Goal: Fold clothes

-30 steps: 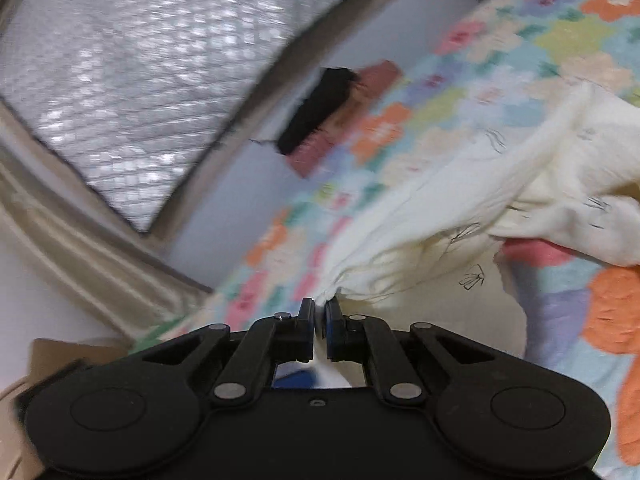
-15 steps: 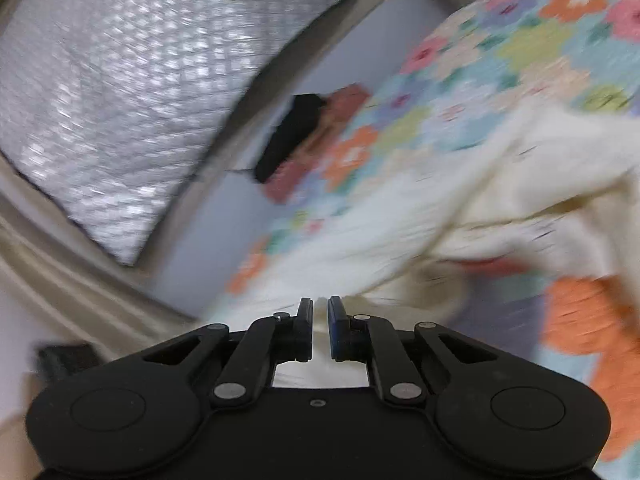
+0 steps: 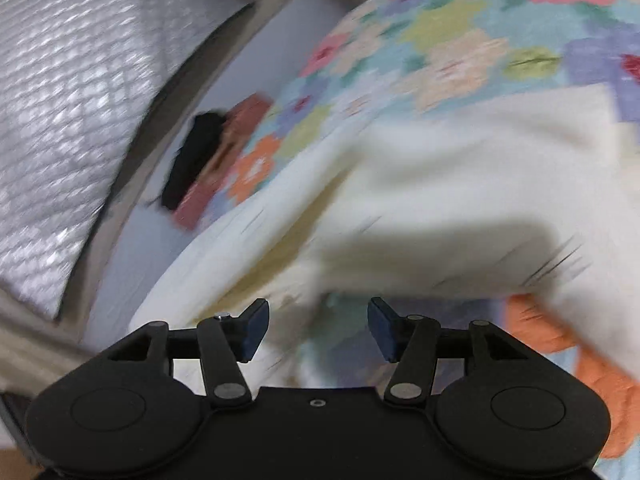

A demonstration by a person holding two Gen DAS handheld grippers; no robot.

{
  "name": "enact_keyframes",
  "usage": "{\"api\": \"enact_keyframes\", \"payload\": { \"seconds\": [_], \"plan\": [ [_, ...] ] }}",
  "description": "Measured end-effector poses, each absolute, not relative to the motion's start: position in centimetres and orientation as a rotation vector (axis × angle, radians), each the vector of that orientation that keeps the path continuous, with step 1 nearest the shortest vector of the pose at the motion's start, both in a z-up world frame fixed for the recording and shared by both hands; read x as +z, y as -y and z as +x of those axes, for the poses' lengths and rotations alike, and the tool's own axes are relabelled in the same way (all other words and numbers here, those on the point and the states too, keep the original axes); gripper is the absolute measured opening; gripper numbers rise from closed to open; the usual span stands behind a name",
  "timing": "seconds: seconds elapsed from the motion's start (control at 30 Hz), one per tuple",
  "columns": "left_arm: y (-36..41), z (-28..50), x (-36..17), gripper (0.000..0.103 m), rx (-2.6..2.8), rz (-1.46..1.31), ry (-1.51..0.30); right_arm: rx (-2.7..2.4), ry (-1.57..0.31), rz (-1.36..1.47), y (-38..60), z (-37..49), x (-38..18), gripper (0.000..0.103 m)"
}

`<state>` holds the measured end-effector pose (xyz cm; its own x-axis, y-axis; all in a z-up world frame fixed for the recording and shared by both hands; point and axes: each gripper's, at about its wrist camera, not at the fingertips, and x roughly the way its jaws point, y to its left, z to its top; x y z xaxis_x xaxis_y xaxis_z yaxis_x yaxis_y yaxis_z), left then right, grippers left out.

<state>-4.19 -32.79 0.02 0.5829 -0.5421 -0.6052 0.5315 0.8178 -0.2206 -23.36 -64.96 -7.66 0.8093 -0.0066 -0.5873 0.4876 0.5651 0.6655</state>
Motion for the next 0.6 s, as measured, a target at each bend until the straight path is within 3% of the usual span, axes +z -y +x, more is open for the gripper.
{"api": "enact_keyframes", "payload": {
  "seconds": [0.27, 0.33, 0.37, 0.6],
  "plan": [
    [32.0, -3.0, -3.1, 0.001, -0.642, 0.026, -0.759, -0.401, -0.561, 0.825, 66.6, -22.9, -8.0, 0.063],
    [31.7, -2.8, -3.3, 0.001, -0.664, 0.001, -0.765, -0.392, -0.531, 0.727, 66.4, -22.1, -7.3, 0.036],
    [31.6, -2.8, -3.4, 0.001, -0.675, -0.014, -0.767, -0.374, -0.534, 0.693, 66.5, -21.6, -6.8, 0.007],
    [30.7, -0.1, -2.8, 0.001, -0.728, -0.177, -0.829, -0.316, -0.449, 0.48, 68.6, -15.7, -0.3, 0.005]
  ]
}}
